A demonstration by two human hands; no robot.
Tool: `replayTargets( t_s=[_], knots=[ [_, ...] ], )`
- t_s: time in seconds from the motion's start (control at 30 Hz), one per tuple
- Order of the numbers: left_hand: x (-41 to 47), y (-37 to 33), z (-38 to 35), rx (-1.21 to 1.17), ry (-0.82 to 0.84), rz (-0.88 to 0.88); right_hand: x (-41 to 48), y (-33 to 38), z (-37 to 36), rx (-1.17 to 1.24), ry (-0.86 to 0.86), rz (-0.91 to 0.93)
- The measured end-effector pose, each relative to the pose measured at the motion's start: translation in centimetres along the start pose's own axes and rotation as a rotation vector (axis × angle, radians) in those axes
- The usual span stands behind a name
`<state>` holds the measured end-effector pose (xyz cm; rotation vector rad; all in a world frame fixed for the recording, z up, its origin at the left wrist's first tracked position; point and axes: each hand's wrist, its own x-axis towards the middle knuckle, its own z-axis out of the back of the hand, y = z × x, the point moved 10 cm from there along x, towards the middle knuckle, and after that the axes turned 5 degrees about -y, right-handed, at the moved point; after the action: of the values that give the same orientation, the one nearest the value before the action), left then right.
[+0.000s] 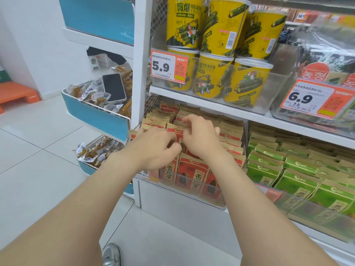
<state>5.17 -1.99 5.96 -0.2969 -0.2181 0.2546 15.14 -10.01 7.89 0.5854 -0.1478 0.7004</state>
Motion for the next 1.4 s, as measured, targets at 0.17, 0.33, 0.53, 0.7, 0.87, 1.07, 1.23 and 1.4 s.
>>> replayTargets(
  t_s=[0.17, 0.33, 0.53, 0.7, 0.87, 1.07, 1.23, 1.4],
  knots=[
    [0.4, 0.6, -0.3, 0.017, -0.050, 0.030, 0.5, -0.6, -1.3, -0.041, 0.116, -0.039],
    [0.2, 0.3, -0.2, -0.017, -0.056, 0.040, 0.6, -0.2, -1.0, -0.081, 0.071, 0.012],
    [-0.2, 0.1, 0.5, -0.080, -0.076, 0.051, 0.1, 1.9, 3.1, 0.131, -0.262, 0.173],
    [-0.9, 0.4, 3.3, -0.140, -0.258, 0.106, -2.6, 2.4, 8.7, 0.272, -0.624, 0.355],
    [-2.4, 1.3, 6.5, -0.307, -0.534, 0.220, -6.1, 1.7, 13.8, 0.345, -0.882, 0.383],
    [-4.3, -2.6, 8.3, -0.606, -0.735, 0.125, -9.5, 0.3, 15.8, 0.549, -0.872, 0.277],
    [-5.0, -6.8, 7.1, -0.714, -0.702, 0.026, -10.5, -0.6, 13.5, 0.822, -0.653, 0.049],
    [-4.6, -7.1, 3.7, -1.033, -0.503, 0.234, -10.3, -2.2, 11.0, 1.147, -0.390, -0.176]
  ],
)
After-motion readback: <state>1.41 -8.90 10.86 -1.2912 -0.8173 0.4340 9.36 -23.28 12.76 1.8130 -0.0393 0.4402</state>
